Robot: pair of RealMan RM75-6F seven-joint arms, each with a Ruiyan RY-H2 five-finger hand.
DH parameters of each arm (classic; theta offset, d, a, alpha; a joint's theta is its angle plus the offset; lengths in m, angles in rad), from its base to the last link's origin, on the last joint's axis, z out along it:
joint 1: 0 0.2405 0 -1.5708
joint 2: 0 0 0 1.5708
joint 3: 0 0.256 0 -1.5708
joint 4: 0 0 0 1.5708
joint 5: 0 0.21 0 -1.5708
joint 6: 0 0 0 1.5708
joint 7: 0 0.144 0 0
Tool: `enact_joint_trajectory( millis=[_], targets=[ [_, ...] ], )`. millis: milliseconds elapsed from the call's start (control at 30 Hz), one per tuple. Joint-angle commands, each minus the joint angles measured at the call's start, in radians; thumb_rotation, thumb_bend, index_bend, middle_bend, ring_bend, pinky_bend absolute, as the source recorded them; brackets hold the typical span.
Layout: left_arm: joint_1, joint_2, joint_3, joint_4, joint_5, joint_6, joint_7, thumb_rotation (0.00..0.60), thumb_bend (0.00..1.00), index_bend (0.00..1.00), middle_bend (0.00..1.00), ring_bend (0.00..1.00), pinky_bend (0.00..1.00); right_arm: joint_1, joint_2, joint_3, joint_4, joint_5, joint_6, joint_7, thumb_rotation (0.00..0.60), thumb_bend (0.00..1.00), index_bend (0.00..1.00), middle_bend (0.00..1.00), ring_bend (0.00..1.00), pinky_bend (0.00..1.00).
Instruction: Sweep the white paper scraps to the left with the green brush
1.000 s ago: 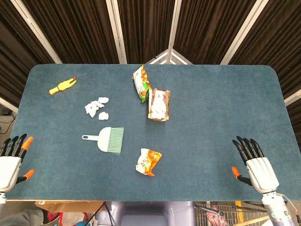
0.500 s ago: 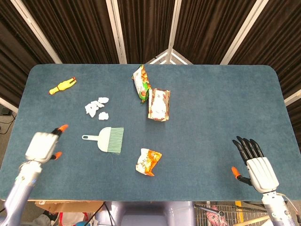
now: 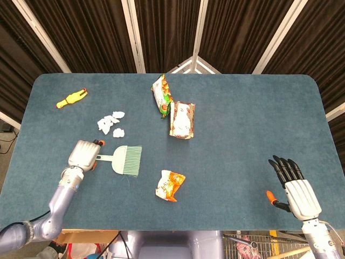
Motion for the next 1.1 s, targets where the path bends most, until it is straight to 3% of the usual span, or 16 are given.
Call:
enact_joint_trajectory(
  millis=[33,200,300,467,933,1100],
  targets=[
    [-0.022,-0.031,0.013,0.024,-0.027,0.013,0.01,0.6,0.42,0.26,0.51,0.92,0.89,0.0,0.0,0.0,-0.001,-0.001,0.0,-0.001,0.6,0.34,0.0,0.0,0.0,0.0],
    [-0.043,-0.057,0.026,0.048,-0.037,0.025,0.005,0.6,0.42,0.26,0.86,0.98,0.92,0.0,0.0,0.0,-0.003,0.0,-0.002,-0.005,0.6,0.34,0.0,0.0,0.0,0.0],
    [-0.055,-0.068,0.029,0.058,-0.048,0.023,-0.001,0.6,0.42,0.29,0.94,1.0,0.94,0.0,-0.001,0.0,-0.002,0.003,-0.002,-0.007,0.6,0.34,0.0,0.0,0.0,0.0],
    [-0.068,-0.086,0.03,0.077,-0.067,0.025,-0.025,0.6,0.42,0.33,0.98,1.0,0.96,-0.001,-0.001,0.002,-0.005,0.004,-0.001,-0.008,0.6,0.34,0.0,0.0,0.0,0.0],
    [-0.093,-0.126,0.053,0.12,-0.134,0.024,-0.052,0.6,0.42,0.43,0.99,1.0,0.96,-0.001,-0.001,0.002,-0.006,0.006,-0.002,-0.006,0.6,0.34,0.0,0.0,0.0,0.0],
    [-0.102,-0.145,0.053,0.142,-0.143,0.027,-0.072,0.6,0.42,0.42,0.99,1.0,0.96,-0.001,-0.001,0.002,-0.006,0.007,-0.003,-0.007,0.6,0.34,0.0,0.0,0.0,0.0]
  ],
)
